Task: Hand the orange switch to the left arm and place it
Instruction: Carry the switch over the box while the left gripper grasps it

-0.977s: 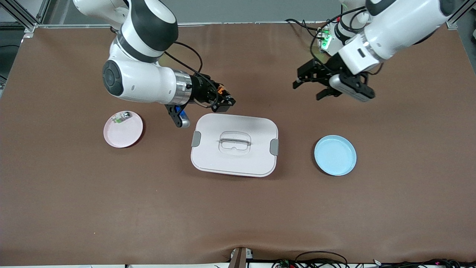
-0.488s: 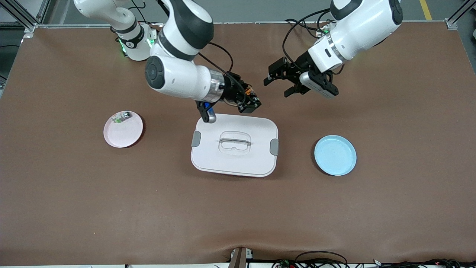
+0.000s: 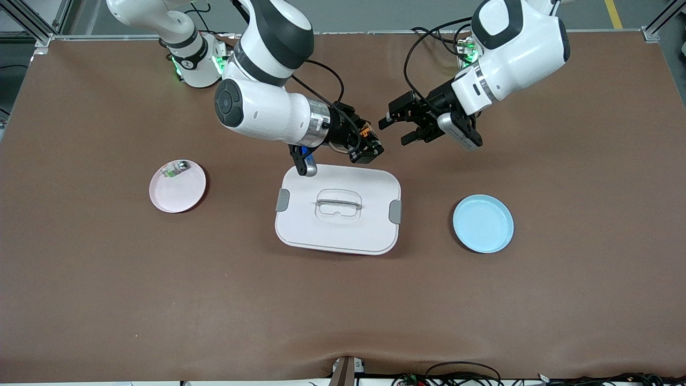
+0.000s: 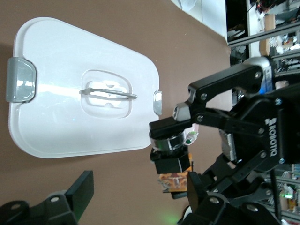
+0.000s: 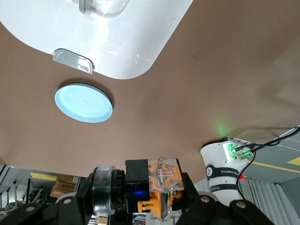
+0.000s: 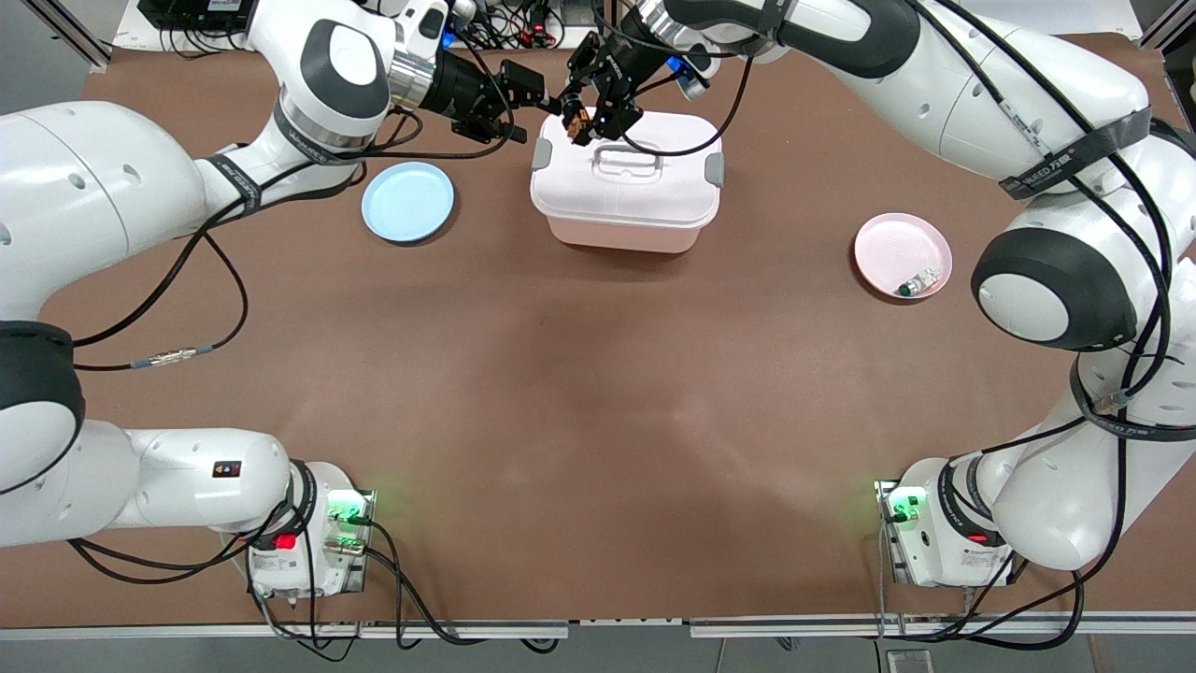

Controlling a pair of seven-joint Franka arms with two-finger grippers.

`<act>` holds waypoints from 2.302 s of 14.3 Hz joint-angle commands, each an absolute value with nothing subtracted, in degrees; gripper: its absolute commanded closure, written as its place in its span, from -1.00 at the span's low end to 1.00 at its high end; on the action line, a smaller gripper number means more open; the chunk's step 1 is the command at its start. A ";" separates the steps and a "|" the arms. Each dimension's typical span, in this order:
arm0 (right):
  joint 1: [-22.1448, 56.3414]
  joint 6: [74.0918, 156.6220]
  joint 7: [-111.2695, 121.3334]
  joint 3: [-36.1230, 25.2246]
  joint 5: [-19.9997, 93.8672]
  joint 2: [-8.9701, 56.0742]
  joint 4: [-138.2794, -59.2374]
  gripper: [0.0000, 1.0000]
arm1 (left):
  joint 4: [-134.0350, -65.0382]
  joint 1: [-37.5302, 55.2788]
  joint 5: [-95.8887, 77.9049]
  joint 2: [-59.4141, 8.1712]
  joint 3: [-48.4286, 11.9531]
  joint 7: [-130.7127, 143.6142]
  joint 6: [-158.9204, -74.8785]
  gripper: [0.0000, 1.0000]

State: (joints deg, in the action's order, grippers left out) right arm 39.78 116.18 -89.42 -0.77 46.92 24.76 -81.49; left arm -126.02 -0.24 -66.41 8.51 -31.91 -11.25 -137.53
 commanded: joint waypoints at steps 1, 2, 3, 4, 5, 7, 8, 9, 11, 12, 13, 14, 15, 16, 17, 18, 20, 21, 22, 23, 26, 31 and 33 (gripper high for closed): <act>40.08 115.49 -90.44 -1.14 48.08 25.75 -79.63 0.56 | -127.00 -0.35 -70.74 9.76 -32.87 -11.78 -140.96 -0.59; 40.08 115.49 -90.44 -1.14 48.08 25.75 -79.54 0.55 | -126.91 -0.44 -71.88 9.41 -33.57 -11.78 -141.85 -0.54; 40.08 115.49 -90.44 -1.14 48.08 25.75 -79.54 0.55 | -126.83 -0.44 -72.85 8.88 -34.01 -11.78 -142.90 -0.52; 40.08 115.49 -90.44 -1.14 48.08 25.84 -79.54 0.55 | -126.74 -0.27 -73.47 8.27 -34.19 -11.78 -144.30 -0.51; 40.08 115.49 -90.44 -1.14 48.08 25.84 -79.63 0.55 | -126.56 -0.35 -73.82 7.48 -35.32 -11.78 -145.53 -0.48; 40.17 115.58 -90.35 -1.14 47.99 25.84 -79.63 0.55 | -126.48 -0.35 -74.09 6.42 -36.56 -11.60 -148.09 -0.44; 40.17 115.58 -90.35 -1.14 47.99 25.84 -79.63 0.55 | -125.95 -0.35 -74.96 6.07 -36.91 -11.43 -148.27 -0.42; 40.17 115.58 -90.35 -1.14 47.99 25.84 -79.63 0.55 | -125.51 -0.35 -76.28 5.54 -37.26 -11.34 -148.45 -0.41; 40.43 115.58 -90.35 -1.14 47.99 26.10 -79.54 0.55 | -125.07 -0.35 -78.30 4.75 -38.40 -11.16 -149.85 -0.39; 40.52 115.58 -90.35 -1.14 47.99 26.19 -79.63 0.55 | -124.98 -0.35 -79.27 4.49 -39.19 -11.16 -150.64 -0.39; 40.52 115.58 -90.35 -1.14 47.99 26.19 -79.54 0.55 | -124.98 -0.26 -79.97 4.40 -39.63 -11.16 -151.43 -0.38; 40.52 115.58 -90.35 -1.14 47.99 26.19 -79.63 0.55 | -124.98 -0.26 -80.50 4.05 -39.99 -11.16 -151.70 -0.33; 40.52 115.58 -90.35 -1.14 47.99 26.19 -79.54 0.55 | -124.98 -0.35 -80.59 3.96 -40.25 -11.16 -151.79 -0.21; 40.52 115.58 -90.35 -1.14 47.99 26.19 -79.54 0.55 | -124.98 -0.26 -80.60 3.96 -40.25 -11.16 -151.79 -0.06; 40.60 115.58 -90.35 -1.14 47.99 26.19 -79.54 0.55 | -125.07 -0.35 -80.60 3.96 -40.25 -11.16 -151.79 0.17; 40.52 115.58 -90.35 -1.14 47.99 26.19 -79.54 0.55 | -125.07 -0.35 -80.60 3.96 -40.25 -11.16 -151.79 0.47; 40.61 115.84 -90.35 -1.14 47.99 26.19 -79.54 0.55 | -124.98 -0.35 -80.60 3.96 -40.25 -11.16 -151.79 1.00; 40.61 115.84 -90.35 -1.14 47.99 26.19 -79.54 0.55 | -124.98 -0.35 -80.60 3.96 -40.34 -11.51 -151.79 1.00; 40.78 115.84 -90.35 -1.14 47.90 26.19 -79.54 0.55 | -124.98 -0.35 -80.42 3.96 -40.25 -11.86 -151.79 1.00; 40.96 115.84 -90.35 -1.23 47.90 26.19 -79.54 0.55 | -124.98 -0.61 -79.98 4.04 -40.25 -12.04 -151.79 1.00; 40.96 115.84 -90.35 -1.23 47.90 26.19 -79.54 0.29 | -125.07 -1.05 -77.54 4.04 -40.17 -12.74 -151.79 1.00; 40.96 115.75 -90.26 -1.23 47.64 26.19 -79.63 -1.00 | -125.51 -5.26 -65.77 3.87 -40.17 -12.74 -151.09 1.00; 40.96 115.66 -90.09 -1.23 47.55 26.10 -79.63 -1.00 | -125.51 -7.72 -59.18 3.34 -40.17 -12.66 -148.90 1.00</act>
State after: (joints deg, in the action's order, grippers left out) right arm 40.58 118.42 -89.44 -0.76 47.07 26.23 -80.34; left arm -125.74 -3.60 -64.68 4.18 -39.71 -11.36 -149.34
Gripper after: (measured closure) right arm 0.000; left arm 0.573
